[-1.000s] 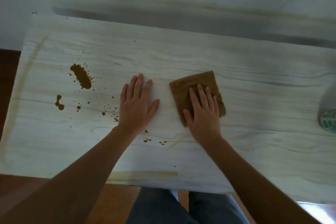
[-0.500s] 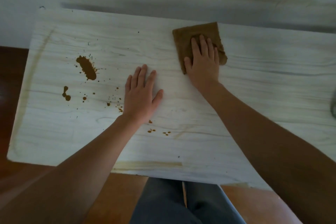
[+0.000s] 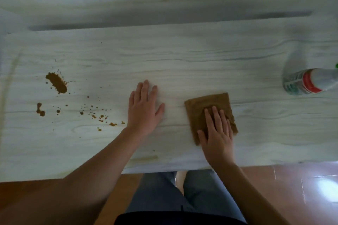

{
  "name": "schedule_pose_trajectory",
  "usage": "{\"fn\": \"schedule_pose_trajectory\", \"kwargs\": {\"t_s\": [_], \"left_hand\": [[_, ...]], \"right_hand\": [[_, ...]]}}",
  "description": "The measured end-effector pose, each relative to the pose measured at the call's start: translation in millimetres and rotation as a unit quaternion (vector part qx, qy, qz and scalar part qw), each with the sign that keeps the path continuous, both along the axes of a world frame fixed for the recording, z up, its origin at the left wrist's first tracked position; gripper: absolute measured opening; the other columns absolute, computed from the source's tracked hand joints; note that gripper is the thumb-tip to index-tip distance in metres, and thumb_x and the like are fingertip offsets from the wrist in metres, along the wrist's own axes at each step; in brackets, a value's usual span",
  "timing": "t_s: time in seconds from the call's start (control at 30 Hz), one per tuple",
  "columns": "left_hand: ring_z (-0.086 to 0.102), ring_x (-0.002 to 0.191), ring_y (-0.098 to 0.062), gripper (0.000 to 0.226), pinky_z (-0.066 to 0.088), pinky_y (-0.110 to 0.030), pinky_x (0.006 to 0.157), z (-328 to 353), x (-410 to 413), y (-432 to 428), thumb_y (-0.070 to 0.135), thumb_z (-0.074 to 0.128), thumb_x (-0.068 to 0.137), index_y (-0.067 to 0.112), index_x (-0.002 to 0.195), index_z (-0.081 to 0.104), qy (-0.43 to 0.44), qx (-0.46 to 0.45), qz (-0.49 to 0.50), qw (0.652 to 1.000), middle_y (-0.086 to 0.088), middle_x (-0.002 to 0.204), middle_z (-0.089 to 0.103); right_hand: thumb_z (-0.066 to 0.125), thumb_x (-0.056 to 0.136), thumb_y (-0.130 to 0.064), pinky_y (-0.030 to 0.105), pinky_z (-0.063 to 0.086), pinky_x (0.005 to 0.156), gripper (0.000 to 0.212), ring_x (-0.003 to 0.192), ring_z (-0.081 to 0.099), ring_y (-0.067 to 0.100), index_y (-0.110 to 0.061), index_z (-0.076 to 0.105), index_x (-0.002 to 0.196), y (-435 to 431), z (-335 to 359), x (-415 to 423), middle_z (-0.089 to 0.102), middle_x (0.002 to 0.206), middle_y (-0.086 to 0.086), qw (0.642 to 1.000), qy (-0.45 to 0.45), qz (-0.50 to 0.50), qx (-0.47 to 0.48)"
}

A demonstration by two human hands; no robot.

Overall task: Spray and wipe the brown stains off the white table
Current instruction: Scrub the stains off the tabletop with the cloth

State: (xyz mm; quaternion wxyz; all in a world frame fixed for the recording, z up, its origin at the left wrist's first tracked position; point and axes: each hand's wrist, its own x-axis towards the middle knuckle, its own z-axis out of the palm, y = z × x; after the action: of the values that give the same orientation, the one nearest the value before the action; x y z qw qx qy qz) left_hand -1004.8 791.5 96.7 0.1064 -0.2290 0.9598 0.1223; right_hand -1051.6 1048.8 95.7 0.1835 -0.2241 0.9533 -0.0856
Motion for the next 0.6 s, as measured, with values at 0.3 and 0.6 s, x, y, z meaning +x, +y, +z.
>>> {"fn": "schedule_pose_trajectory", "kwargs": {"t_s": [0.3,0.6], "left_hand": [[0.018,0.154,-0.038,0.071,0.019,-0.054,0.123,-3,-7,20,0.054,0.040,0.099,0.010,0.154,0.034,-0.025,-0.049,0.036,0.998,-0.020,0.166,0.021],[0.021,0.153,-0.034,0.067,0.022,-0.050,0.123,7,-14,111,0.058,0.029,0.102,0.017,0.155,0.032,0.008,-0.031,0.037,0.999,-0.016,0.166,0.023]], "right_hand": [[0.044,0.100,-0.044,0.043,0.006,0.124,0.069,0.155,0.004,0.027,-0.022,0.018,0.160,-31,-5,-165,0.009,0.168,0.006,1.000,0.021,-0.002,-0.003],[0.045,0.098,-0.042,0.045,0.016,0.123,0.063,0.152,0.016,0.029,-0.019,0.031,0.155,-31,-11,-208,0.022,0.165,0.007,0.997,0.047,0.026,-0.063]]}}
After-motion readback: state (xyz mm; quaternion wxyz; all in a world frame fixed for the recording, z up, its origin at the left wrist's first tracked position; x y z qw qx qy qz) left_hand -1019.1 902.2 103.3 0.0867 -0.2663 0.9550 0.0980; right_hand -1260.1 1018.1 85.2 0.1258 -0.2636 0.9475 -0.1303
